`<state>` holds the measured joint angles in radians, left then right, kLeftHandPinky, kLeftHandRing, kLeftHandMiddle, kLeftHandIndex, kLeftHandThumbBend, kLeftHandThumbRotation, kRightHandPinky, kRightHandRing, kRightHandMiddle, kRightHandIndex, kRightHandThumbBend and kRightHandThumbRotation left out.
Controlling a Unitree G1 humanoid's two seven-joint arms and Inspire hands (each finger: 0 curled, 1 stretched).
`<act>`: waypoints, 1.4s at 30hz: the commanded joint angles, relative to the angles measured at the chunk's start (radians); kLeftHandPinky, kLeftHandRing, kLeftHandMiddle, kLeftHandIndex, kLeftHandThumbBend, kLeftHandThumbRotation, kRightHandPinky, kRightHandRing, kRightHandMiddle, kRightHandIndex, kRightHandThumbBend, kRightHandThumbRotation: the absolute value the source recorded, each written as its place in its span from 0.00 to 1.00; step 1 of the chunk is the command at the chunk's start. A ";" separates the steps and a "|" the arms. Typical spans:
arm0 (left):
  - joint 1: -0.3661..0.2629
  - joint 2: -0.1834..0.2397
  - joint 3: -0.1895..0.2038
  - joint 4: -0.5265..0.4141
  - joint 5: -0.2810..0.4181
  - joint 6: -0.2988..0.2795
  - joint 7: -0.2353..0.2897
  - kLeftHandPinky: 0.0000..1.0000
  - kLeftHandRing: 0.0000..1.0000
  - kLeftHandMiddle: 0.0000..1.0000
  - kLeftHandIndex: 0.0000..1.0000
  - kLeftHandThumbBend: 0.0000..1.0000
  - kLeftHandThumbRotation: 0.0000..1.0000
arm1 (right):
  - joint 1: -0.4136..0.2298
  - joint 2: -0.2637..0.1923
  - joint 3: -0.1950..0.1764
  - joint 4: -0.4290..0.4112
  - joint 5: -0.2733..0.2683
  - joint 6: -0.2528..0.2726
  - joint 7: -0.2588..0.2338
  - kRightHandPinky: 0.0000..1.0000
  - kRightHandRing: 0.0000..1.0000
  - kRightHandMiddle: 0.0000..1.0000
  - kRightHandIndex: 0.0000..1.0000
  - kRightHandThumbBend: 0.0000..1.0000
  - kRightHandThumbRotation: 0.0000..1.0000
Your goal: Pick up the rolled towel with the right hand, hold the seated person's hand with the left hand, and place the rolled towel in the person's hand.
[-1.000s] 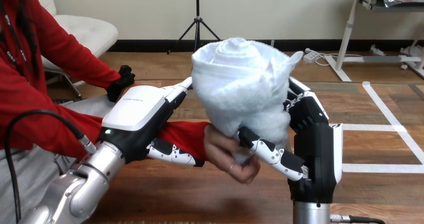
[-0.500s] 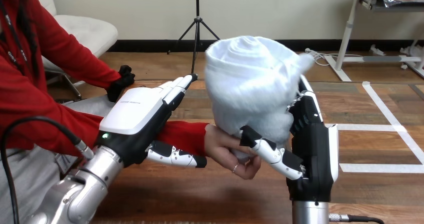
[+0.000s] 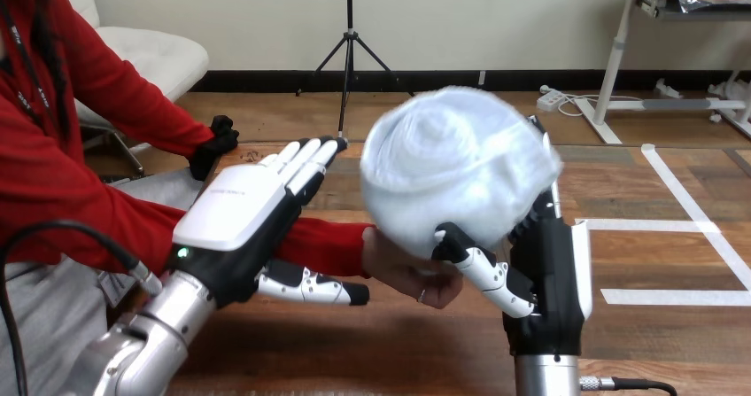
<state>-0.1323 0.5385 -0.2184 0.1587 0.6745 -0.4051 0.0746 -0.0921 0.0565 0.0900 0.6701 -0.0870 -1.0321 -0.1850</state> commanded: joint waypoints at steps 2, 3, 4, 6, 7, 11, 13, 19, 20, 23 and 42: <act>-0.009 0.016 0.028 -0.052 -0.013 -0.019 0.009 1.00 1.00 1.00 1.00 1.00 0.65 | -0.045 -0.014 -0.026 -0.010 -0.041 -0.007 -0.005 0.95 0.99 0.99 1.00 1.00 0.67; -0.005 0.016 0.028 -0.053 -0.015 -0.022 0.008 1.00 1.00 1.00 1.00 1.00 0.66 | -0.045 -0.016 -0.029 -0.008 -0.048 -0.009 -0.007 0.95 0.99 1.00 1.00 1.00 0.68; -0.002 0.016 0.028 -0.054 -0.016 -0.024 0.008 1.00 1.00 1.00 1.00 1.00 0.67 | -0.045 -0.017 -0.031 -0.006 -0.051 -0.010 -0.007 0.95 1.00 1.00 1.00 1.00 0.71; 0.005 0.015 0.029 -0.055 -0.019 -0.028 0.010 1.00 1.00 1.00 1.00 1.00 0.67 | -0.044 -0.019 -0.035 -0.005 -0.055 -0.012 -0.006 0.95 1.00 1.00 1.00 1.00 0.73; 0.008 0.014 0.030 -0.055 -0.020 -0.030 0.011 1.00 1.00 1.00 1.00 1.00 0.68 | -0.043 -0.019 -0.036 -0.005 -0.056 -0.011 -0.004 0.95 1.00 1.00 1.00 1.00 0.74; 0.018 0.010 0.031 -0.053 -0.019 -0.044 0.025 1.00 1.00 1.00 1.00 1.00 0.69 | -0.039 -0.022 -0.037 -0.008 -0.050 -0.009 0.007 0.96 1.00 1.00 1.00 1.00 0.77; 0.025 0.007 0.032 -0.052 -0.016 -0.052 0.035 1.00 1.00 1.00 1.00 1.00 0.69 | -0.037 -0.025 -0.038 -0.008 -0.047 -0.009 0.012 0.96 1.00 1.00 1.00 1.00 0.78; 0.046 -0.001 0.034 -0.062 -0.021 -0.060 0.038 1.00 1.00 1.00 1.00 1.00 0.70 | -0.031 -0.032 -0.040 -0.010 -0.045 -0.003 0.024 0.97 1.00 1.00 1.00 1.00 0.81; 0.048 -0.002 0.034 -0.062 -0.022 -0.060 0.038 1.00 1.00 1.00 1.00 1.00 0.70 | -0.031 -0.033 -0.041 -0.011 -0.045 -0.002 0.027 0.97 1.00 1.00 1.00 1.00 0.81; 0.058 -0.006 0.035 -0.062 -0.026 -0.069 0.044 1.00 1.00 1.00 1.00 1.00 0.71 | -0.027 -0.036 -0.043 -0.014 -0.045 0.005 0.032 0.97 1.00 1.00 1.00 1.00 0.82; 0.126 -0.038 0.033 -0.060 -0.041 -0.121 0.107 1.00 1.00 1.00 1.00 1.00 0.74 | -0.006 -0.056 -0.057 -0.014 -0.054 0.023 0.060 0.96 1.00 1.00 1.00 1.00 0.85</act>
<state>0.0059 0.5212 -0.2125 0.1430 0.6498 -0.5067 0.1438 -0.0717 0.0111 0.0415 0.6701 -0.1305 -1.0086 -0.1251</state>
